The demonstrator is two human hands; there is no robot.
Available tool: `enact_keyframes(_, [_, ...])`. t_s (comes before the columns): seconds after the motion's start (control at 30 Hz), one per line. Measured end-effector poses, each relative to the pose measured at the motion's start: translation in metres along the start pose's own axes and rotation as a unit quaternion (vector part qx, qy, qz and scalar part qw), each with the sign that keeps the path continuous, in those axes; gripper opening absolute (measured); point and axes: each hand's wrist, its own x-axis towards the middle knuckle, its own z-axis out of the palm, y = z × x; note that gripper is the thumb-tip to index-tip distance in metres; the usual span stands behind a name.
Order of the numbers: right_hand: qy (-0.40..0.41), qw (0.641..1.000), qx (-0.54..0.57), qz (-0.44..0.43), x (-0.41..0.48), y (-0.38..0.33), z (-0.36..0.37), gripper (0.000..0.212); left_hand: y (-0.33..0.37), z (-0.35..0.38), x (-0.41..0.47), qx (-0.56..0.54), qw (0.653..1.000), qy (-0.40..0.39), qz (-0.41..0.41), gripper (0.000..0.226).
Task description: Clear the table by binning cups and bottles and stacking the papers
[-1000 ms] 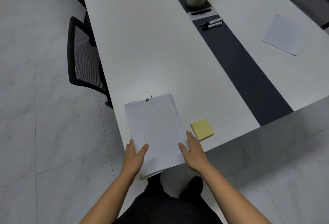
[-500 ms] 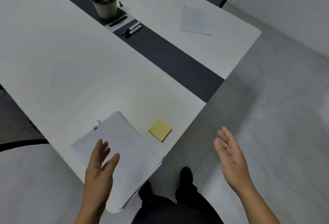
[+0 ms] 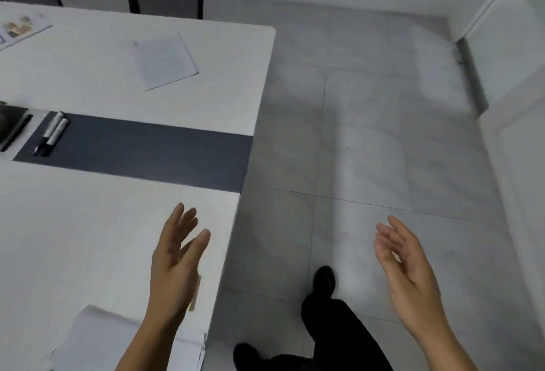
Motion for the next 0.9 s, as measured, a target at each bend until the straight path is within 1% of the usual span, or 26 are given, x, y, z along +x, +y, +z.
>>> enact_keyframes(0.13, [-0.006,1.0,0.011,-0.004,0.08,0.01,-0.021,0.058,0.026,0.075,0.045,0.015,0.999,0.003,0.028,0.061])
enact_keyframes(0.27, [-0.043,0.999,0.006,-0.018,0.189,0.007,-0.037,0.056,0.049,0.152,0.087,0.003,0.999,0.025,0.033,0.064])
enact_keyframes(0.4, [-0.085,0.995,0.002,-0.042,0.287,-0.033,-0.049,0.053,0.085,0.205,0.126,0.02,0.998,0.03,0.05,0.064])
enact_keyframes(0.5, [-0.117,0.991,0.0,-0.061,0.348,-0.068,-0.049,0.054,0.108,0.228,0.157,0.007,0.997,0.061,0.051,0.06])
enact_keyframes(0.6, [-0.145,0.987,0.002,-0.07,0.41,-0.085,-0.039,0.052,0.116,0.252,0.198,-0.022,0.994,0.097,0.037,0.06])
enact_keyframes(0.7, [-0.162,0.985,-0.008,-0.066,0.478,-0.087,-0.02,0.051,0.112,0.282,0.254,-0.037,0.992,0.119,0.019,0.059])
enact_keyframes(0.8, [-0.167,0.984,-0.026,-0.061,0.552,-0.094,0.002,0.051,0.114,0.319,0.329,-0.058,0.99,0.13,0.001,0.058])
enact_keyframes(0.9, [-0.156,0.984,-0.054,-0.065,0.635,-0.12,0.013,0.05,0.137,0.357,0.42,-0.051,0.993,0.105,-0.001,0.056])
